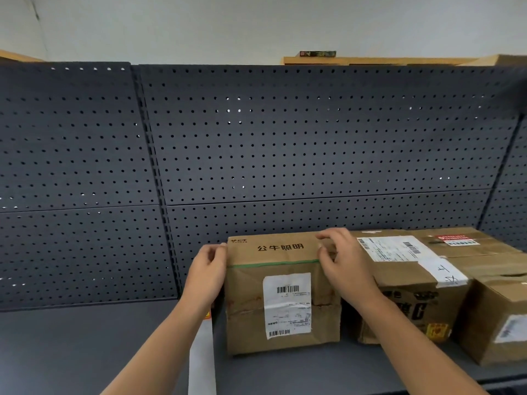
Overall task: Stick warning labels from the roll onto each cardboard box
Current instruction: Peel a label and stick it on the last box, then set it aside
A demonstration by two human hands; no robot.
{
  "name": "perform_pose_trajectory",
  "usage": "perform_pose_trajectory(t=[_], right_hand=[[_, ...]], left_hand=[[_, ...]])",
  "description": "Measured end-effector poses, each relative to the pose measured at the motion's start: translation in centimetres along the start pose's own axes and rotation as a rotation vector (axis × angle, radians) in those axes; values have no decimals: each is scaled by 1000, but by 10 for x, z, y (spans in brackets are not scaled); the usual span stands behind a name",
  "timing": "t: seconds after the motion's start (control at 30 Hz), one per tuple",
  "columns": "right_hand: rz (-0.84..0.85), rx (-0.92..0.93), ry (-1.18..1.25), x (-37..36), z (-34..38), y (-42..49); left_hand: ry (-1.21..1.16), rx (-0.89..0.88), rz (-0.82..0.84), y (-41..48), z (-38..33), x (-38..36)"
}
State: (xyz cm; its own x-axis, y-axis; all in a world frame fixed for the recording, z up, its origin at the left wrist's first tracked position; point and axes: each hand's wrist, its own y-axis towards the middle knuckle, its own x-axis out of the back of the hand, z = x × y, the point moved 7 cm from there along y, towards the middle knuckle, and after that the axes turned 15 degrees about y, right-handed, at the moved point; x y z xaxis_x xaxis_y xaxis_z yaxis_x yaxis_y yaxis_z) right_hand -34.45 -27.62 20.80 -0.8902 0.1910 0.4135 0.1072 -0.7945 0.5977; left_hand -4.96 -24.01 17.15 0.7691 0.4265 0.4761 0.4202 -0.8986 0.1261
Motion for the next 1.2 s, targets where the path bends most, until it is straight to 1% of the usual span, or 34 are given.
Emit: perform_pose_trajectory(t=[0.1, 0.2, 0.3, 0.37, 0.5, 0.63, 0.73, 0.83, 0.93, 1.03, 1.13, 1.2], right_hand=[[68, 134, -28, -11, 25, -9], [133, 245, -43, -31, 49, -22], [183, 337, -36, -56, 67, -36], [202, 418, -24, -72, 78, -47], [306, 536, -48, -113, 92, -73], [441, 609, -40, -152, 92, -99], [564, 585, 19, -178, 85, -114], [678, 500, 70, -202, 75, -128], [724, 382, 117, -218, 66, -135], [712, 268, 153, -225, 61, -136], [650, 154, 202, -231, 60, -135], [599, 77, 210, -238, 57, -131]], left_hand=[[-26, -12, -64, -5, 20, 9], [53, -9, -128, -11, 52, 19], [204, 34, -100, -9, 100, 15], [248, 98, -74, -9, 132, 10], [184, 256, -54, -10, 182, 7], [138, 265, -17, -11, 194, -2], [174, 254, 8, -8, 200, -7], [197, 248, 21, -5, 208, -10], [27, 207, -11, -13, 191, -4], [-49, 144, -56, -19, 176, 5], [-142, 111, -38, -25, 175, 10], [-140, 107, -28, -28, 178, 11]])
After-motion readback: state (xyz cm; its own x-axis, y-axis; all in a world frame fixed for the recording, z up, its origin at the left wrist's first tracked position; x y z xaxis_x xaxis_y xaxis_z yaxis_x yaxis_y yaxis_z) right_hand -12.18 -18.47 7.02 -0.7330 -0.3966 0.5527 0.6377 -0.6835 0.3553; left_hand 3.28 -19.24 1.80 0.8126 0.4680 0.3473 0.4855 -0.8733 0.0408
